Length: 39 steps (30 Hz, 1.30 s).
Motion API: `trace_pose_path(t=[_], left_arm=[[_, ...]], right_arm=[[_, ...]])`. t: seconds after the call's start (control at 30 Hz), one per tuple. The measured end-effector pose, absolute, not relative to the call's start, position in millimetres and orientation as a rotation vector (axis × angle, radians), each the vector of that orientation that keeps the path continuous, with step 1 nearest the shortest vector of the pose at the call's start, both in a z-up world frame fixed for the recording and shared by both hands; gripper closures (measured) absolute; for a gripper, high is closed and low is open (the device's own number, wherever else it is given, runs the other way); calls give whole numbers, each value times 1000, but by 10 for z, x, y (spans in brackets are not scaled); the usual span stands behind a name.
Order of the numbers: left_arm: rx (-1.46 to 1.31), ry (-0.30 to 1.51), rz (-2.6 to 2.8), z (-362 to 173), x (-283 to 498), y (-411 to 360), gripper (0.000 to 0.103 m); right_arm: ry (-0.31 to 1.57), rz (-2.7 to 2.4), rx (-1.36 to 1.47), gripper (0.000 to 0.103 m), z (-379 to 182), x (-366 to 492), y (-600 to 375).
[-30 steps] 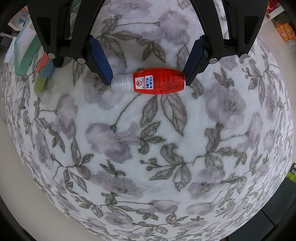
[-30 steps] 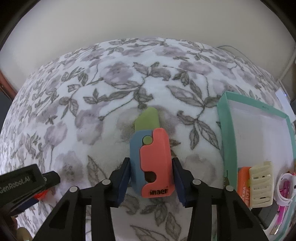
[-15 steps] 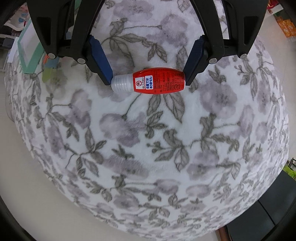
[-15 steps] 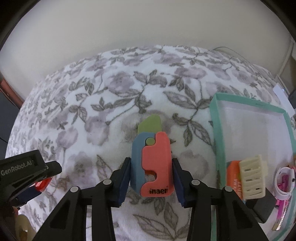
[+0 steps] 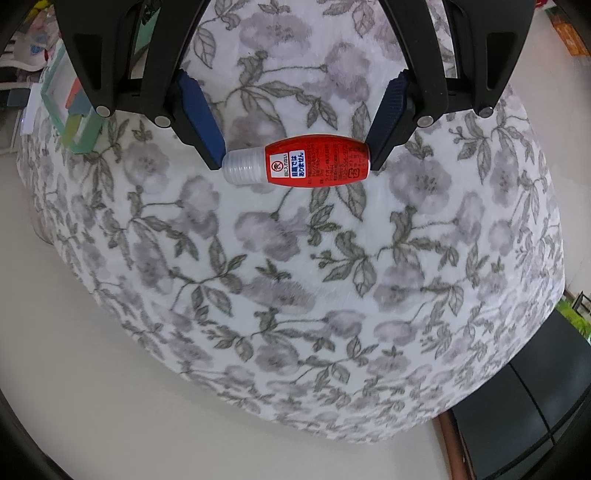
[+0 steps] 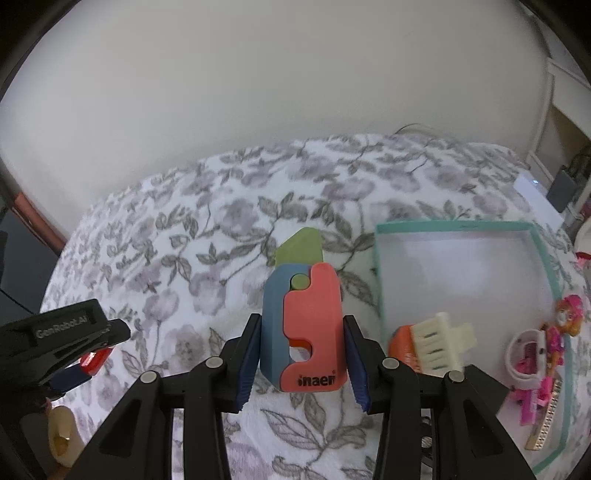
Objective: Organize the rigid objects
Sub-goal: 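Carry the glue bottle with the left tool while the right carries the folding toy to the tray, then open the left tool to drop the glue bottle while the right releases the folding toy in the tray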
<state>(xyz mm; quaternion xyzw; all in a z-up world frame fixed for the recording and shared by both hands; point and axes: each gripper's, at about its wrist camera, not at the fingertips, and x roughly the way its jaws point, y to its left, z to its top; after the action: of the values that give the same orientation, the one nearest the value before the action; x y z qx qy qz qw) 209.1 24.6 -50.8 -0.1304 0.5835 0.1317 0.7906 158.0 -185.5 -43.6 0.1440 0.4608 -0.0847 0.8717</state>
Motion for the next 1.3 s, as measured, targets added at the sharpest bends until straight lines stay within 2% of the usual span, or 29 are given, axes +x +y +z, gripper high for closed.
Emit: trace_pose_path(t=[0.33,0.7,1.03,1.3], left_arm=[[-236,1214,195,-314,1987,-94,25],[-133,1227,-84,-185,1449,-873,25],[-93,1363,-387,-506,989,-1603,25],[-62,1397,-470,-702,874,-1942,25]], right_arm=[[915,-235,355,58,-201,1165,-2216],[1008,-389,445,58,-357,604,-2813],[1072,-501,548,58,-593,84,-3290],[1106,-528,616,58,-786,-82,-3485]])
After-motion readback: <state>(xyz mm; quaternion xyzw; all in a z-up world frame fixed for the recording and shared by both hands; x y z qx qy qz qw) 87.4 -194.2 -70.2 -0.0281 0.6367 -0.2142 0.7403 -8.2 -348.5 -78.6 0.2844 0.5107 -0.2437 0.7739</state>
